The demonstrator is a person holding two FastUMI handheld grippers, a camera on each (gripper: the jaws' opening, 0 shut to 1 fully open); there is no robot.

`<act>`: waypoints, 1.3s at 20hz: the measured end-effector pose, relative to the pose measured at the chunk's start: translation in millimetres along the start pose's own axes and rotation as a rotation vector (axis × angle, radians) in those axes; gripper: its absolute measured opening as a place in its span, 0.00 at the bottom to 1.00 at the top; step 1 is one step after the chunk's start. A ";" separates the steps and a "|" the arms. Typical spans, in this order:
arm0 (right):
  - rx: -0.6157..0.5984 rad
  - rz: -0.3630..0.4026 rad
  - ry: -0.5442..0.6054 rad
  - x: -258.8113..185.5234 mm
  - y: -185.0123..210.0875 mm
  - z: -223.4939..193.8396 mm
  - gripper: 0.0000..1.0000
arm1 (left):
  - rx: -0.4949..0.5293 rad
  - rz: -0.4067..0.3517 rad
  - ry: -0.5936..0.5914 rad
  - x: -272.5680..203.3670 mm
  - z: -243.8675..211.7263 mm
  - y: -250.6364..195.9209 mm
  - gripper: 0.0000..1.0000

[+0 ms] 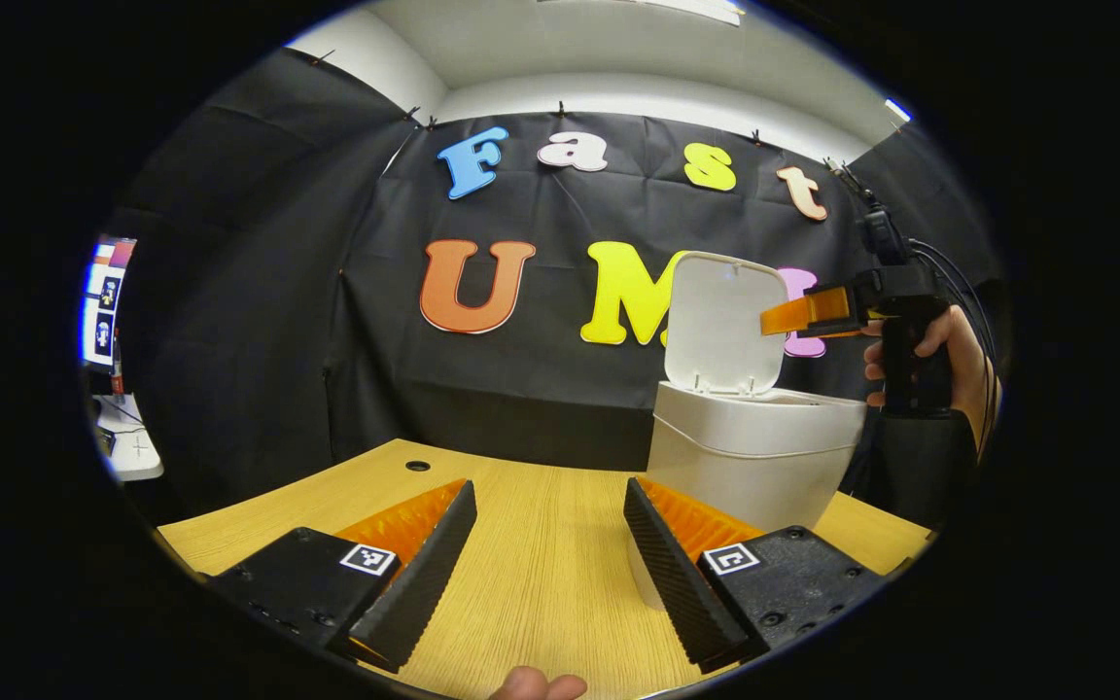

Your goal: Press the lid of the desktop garbage bin to open it, pick up the crumpled paper on the desktop and throw it into the bin, then pick up the pop can on the desktop and drop it into the bin, and finally close the garbage bin lid.

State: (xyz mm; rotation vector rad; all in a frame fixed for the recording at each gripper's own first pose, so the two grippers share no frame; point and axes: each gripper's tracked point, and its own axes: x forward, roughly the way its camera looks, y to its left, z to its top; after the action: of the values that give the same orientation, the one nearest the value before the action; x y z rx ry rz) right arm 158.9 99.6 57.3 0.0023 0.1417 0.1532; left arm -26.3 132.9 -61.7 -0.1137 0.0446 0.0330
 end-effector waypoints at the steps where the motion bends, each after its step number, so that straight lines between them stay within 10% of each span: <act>1: 0.004 0.000 -0.009 -2.9 0.5 2.7 0.94 | 0.003 -0.001 -0.007 0.3 3.0 1.2 0.99; 26: 0.067 -0.156 -0.311 41.1 -10.6 125.4 0.93 | 0.005 0.000 -0.045 20.1 37.6 8.0 0.99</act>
State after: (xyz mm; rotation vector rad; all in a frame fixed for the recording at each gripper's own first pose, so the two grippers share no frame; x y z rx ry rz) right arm 218.4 96.4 175.5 0.0816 -0.1637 -0.0088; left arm -4.9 145.7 -26.2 -0.1080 -0.0005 0.0352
